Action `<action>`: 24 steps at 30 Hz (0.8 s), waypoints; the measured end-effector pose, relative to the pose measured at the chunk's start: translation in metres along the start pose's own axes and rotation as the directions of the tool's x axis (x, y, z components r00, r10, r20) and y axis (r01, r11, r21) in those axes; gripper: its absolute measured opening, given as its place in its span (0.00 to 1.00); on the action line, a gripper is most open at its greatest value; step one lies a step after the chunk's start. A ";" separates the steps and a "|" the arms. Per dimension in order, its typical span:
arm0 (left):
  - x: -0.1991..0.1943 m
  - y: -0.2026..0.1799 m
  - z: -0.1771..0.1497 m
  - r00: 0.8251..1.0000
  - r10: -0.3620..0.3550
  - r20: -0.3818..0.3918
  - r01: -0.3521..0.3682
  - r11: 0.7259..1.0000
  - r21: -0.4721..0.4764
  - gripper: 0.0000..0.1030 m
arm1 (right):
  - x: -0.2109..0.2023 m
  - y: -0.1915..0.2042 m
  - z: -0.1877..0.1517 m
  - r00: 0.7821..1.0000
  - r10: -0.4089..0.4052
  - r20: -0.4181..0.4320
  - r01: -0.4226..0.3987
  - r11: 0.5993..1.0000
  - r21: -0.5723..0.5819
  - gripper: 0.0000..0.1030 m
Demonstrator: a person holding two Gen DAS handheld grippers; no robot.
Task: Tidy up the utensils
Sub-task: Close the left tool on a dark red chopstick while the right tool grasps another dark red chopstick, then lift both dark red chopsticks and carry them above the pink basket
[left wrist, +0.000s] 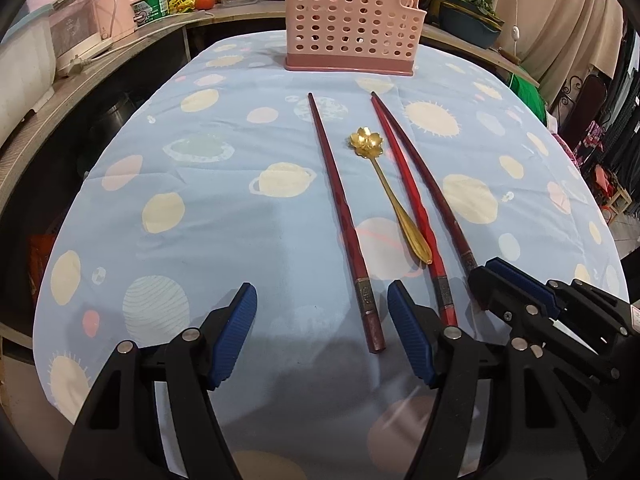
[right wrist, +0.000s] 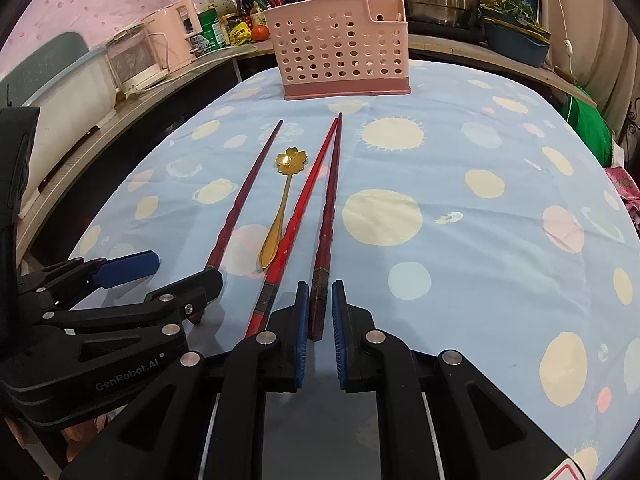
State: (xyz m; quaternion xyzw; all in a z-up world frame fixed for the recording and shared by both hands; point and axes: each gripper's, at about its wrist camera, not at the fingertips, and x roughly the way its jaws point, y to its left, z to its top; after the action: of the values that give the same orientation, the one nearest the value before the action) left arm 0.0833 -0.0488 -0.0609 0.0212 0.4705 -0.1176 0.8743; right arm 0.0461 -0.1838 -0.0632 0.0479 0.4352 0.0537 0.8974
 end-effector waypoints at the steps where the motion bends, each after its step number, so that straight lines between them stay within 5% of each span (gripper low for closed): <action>1: 0.000 -0.001 0.000 1.000 0.003 0.003 -0.003 1.000 0.005 0.62 | 0.001 0.000 0.000 1.000 0.001 -0.002 -0.001 1.000 0.003 0.10; 8: -0.001 -0.002 -0.002 1.000 0.009 0.015 -0.009 1.000 0.015 0.50 | 0.000 -0.002 -0.002 1.000 0.004 0.002 -0.004 1.000 0.007 0.08; 18: -0.004 0.002 -0.003 0.999 -0.045 -0.002 0.045 0.999 0.002 0.07 | -0.002 -0.006 -0.002 1.000 0.007 0.002 -0.007 1.000 0.022 0.07; 24: -0.010 0.006 -0.002 0.998 -0.056 0.002 0.056 0.998 -0.018 0.07 | -0.011 -0.014 0.000 1.000 0.007 0.020 -0.008 0.999 0.046 0.07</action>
State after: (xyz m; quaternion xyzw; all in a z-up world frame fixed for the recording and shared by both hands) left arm 0.0779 -0.0408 -0.0544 0.0001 0.4715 -0.1378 0.8710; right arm 0.0402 -0.1988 -0.0565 0.0710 0.4271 0.0466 0.9002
